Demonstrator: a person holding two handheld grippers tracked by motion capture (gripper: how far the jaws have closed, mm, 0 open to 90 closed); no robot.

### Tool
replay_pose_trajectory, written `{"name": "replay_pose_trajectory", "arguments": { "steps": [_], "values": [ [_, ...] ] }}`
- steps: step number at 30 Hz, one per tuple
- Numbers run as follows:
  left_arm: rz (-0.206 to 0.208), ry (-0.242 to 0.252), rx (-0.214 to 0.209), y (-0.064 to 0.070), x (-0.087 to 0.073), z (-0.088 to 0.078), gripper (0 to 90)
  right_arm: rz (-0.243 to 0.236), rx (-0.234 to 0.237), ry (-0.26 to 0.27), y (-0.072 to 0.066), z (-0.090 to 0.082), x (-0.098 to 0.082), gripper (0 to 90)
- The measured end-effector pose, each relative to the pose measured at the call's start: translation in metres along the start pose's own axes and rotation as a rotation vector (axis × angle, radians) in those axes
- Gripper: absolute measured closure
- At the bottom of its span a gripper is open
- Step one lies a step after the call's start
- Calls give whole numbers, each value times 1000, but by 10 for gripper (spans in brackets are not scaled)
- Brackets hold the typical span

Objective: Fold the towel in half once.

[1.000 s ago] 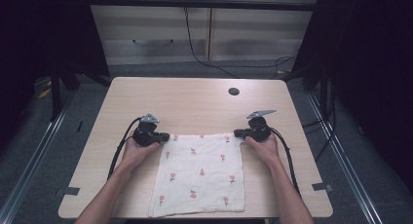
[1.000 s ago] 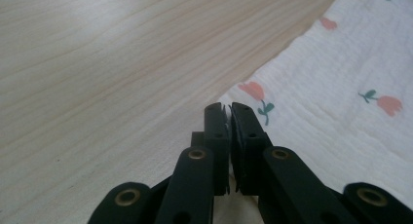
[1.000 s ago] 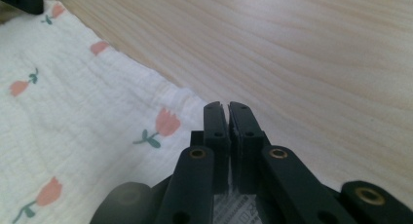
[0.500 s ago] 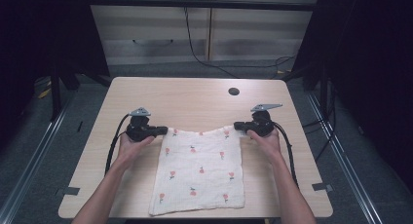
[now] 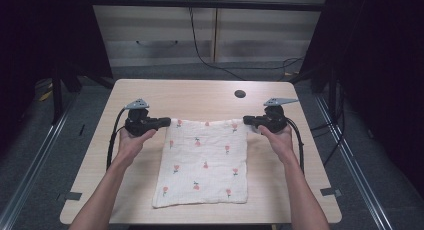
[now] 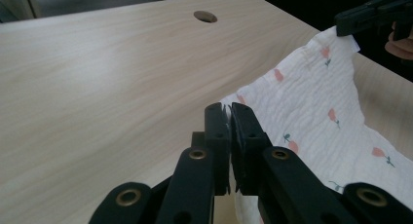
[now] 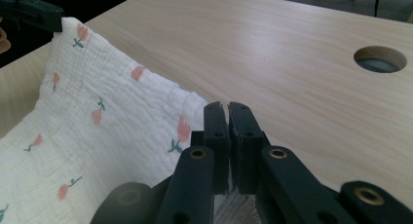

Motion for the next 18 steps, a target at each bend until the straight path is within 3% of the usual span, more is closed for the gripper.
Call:
{"name": "replay_pose_trajectory", "arguments": {
  "steps": [9,13,18],
  "values": [
    [18,38,21,-3,21,-14,867,-23,-14,30,2,-7,24,871],
    [33,57,39,-5,29,-23,866,-39,-19,50,-3,-11,40,871],
    [34,50,39,-7,19,-25,867,-42,-3,69,-8,-10,42,871]
  ]
}}
Point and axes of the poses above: each handheld gripper's, and its own axes: z roughly forward along the jaws, x roughly out of its top, y roughly to its right, the point moved 4 cm from there along z, roughly forward along the jaws, and after that the axes turned 8 degrees about z, right-handed, at the moved point
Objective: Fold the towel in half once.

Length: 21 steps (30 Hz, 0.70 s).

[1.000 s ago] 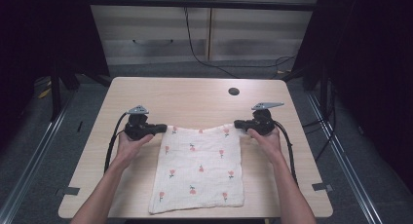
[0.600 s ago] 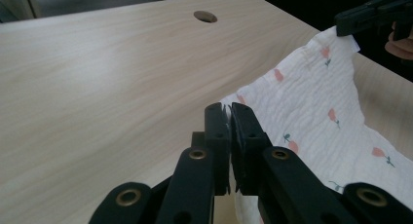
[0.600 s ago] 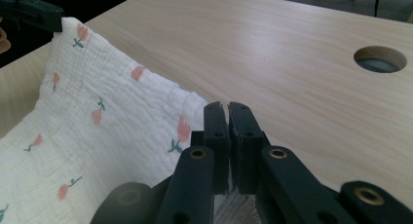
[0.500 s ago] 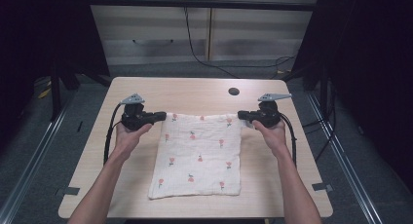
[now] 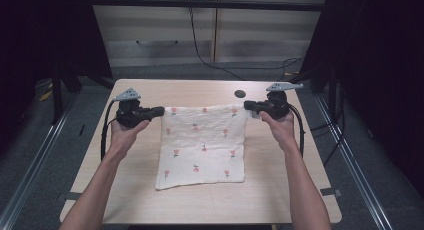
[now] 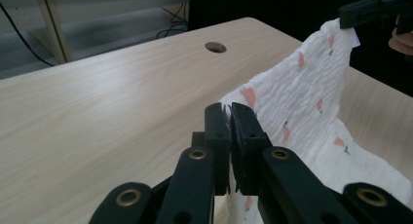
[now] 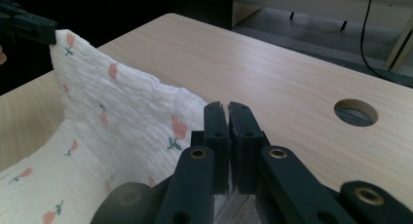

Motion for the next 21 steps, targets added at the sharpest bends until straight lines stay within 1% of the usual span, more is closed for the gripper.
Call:
{"name": "replay_pose_trajectory", "arguments": {
  "steps": [2,3,4,5,6,7,9,11,14,17,19,20,21],
  "values": [
    [-10,-4,5,-2,-7,0,867,-4,11,-6,-3,3,-6,871],
    [-10,-8,17,-3,-10,0,866,-13,10,-17,-5,5,-9,871],
    [-15,-12,21,-3,-13,0,866,-25,7,-21,-7,5,-11,871],
    [-20,-3,12,-4,-14,-1,866,-29,18,-16,-9,4,-13,871],
    [-22,-2,12,-3,-16,-1,866,-31,25,-19,-11,3,-13,871],
    [-18,-5,15,-3,-17,-2,866,-43,29,-23,-13,2,-14,871],
    [-14,3,9,0,-18,-3,866,-48,36,-29,-15,0,-16,871],
    [2,10,9,5,-20,-5,866,-45,43,-28,-16,-3,-20,871],
    [6,26,2,12,-23,-9,865,-42,51,-33,-18,-6,-28,871],
    [13,26,-2,17,-28,-13,865,-42,58,-39,-20,-9,-37,871],
    [17,28,-6,19,-31,-16,865,-47,61,-31,-23,-13,-40,871],
    [12,26,-6,20,-33,-18,865,-48,60,-24,-24,-15,-41,871],
    [6,29,-18,21,-34,-20,865,-48,62,-20,-26,-18,-43,872]
  ]
}}
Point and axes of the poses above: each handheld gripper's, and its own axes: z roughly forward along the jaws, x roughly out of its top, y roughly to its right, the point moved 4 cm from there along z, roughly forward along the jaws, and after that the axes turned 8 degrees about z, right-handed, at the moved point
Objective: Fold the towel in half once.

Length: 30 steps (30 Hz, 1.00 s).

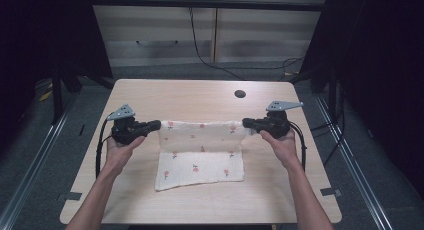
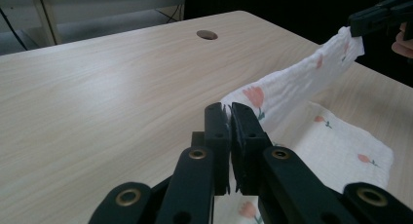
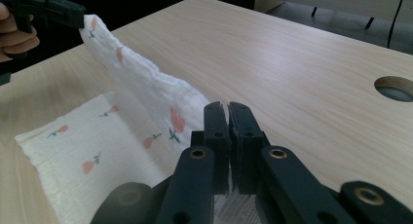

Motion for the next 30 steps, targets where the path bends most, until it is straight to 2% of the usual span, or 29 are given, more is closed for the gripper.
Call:
{"name": "replay_pose_trajectory", "arguments": {
  "steps": [3,7,10,12,16,21,24,26,30],
  "values": [
    [-6,3,-9,7,-7,-3,866,0,15,-3,-5,-4,-8,871],
    [13,3,-26,17,-11,-9,865,4,22,-16,-10,-7,-24,871],
    [21,-9,-24,20,-17,-13,865,17,30,-13,-11,-8,-32,872],
    [9,-14,-31,21,-23,-14,865,14,35,-17,-13,-10,-37,872],
    [12,-52,-31,26,-34,-13,865,16,44,-28,-17,-11,-44,871],
    [15,-57,-44,31,-37,-15,865,26,38,-54,-15,-7,-51,871],
    [21,-45,-51,34,-35,-17,865,23,33,-54,-14,-7,-50,871],
    [18,-31,-54,33,-31,-18,865,14,30,-49,-13,-7,-44,871],
    [32,-33,-44,32,-24,-17,865,10,30,-16,-12,-10,-28,871]
  ]
}}
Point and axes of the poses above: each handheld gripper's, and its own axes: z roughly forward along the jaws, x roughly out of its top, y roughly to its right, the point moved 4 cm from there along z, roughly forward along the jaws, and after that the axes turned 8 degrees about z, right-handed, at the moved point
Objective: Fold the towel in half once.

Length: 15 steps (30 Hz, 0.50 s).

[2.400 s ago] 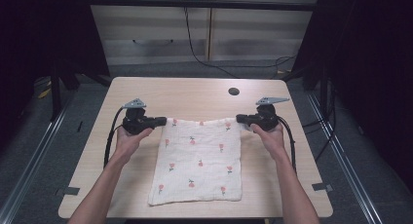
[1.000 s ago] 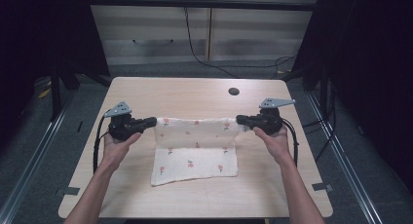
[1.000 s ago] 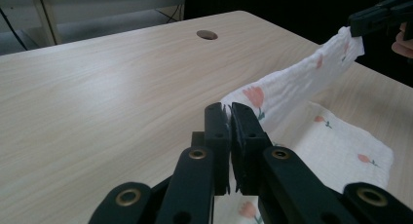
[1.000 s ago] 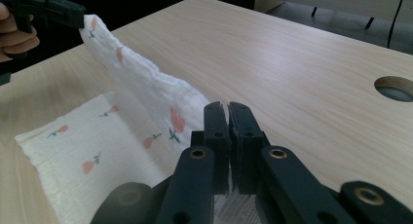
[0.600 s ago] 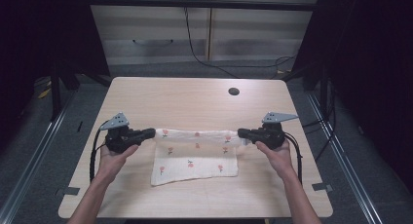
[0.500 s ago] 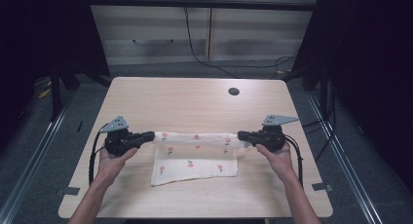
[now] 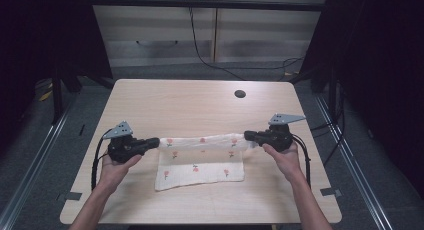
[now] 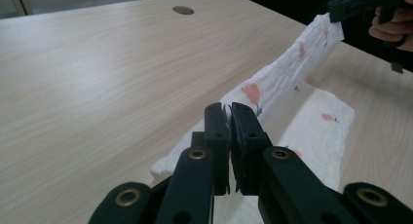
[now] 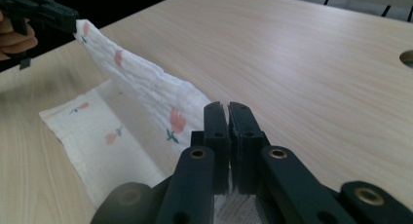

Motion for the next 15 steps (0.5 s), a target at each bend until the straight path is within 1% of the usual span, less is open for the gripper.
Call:
{"name": "replay_pose_trajectory", "arguments": {
  "steps": [1,2,3,4,5,7,8,10,12,14,15],
  "values": [
    [3,-3,1,2,0,0,865,-5,1,0,-1,0,1,871],
    [8,-6,-9,4,-2,0,865,-11,5,-3,-3,0,0,871],
    [15,-18,-8,6,-4,1,865,-13,10,-12,-4,1,-2,871],
    [24,-28,1,7,-7,2,865,-18,8,-26,-5,2,-6,871],
    [10,-32,-8,8,-10,3,866,-17,8,-34,-6,3,-9,871],
    [-2,-38,-7,9,-17,4,867,-12,8,-40,-6,3,-14,871],
    [-10,-43,-20,10,-20,4,867,-8,11,-41,-6,3,-17,871],
    [-2,-72,-16,12,-25,4,867,-8,13,-50,-6,3,-21,871],
    [11,-96,-24,15,-29,5,867,-6,18,-54,-8,2,-26,871],
    [16,-111,-33,19,-33,6,867,-1,18,-63,-9,1,-32,871],
    [12,-120,-28,20,-35,6,867,-3,21,-71,-10,1,-35,871]
  ]
}}
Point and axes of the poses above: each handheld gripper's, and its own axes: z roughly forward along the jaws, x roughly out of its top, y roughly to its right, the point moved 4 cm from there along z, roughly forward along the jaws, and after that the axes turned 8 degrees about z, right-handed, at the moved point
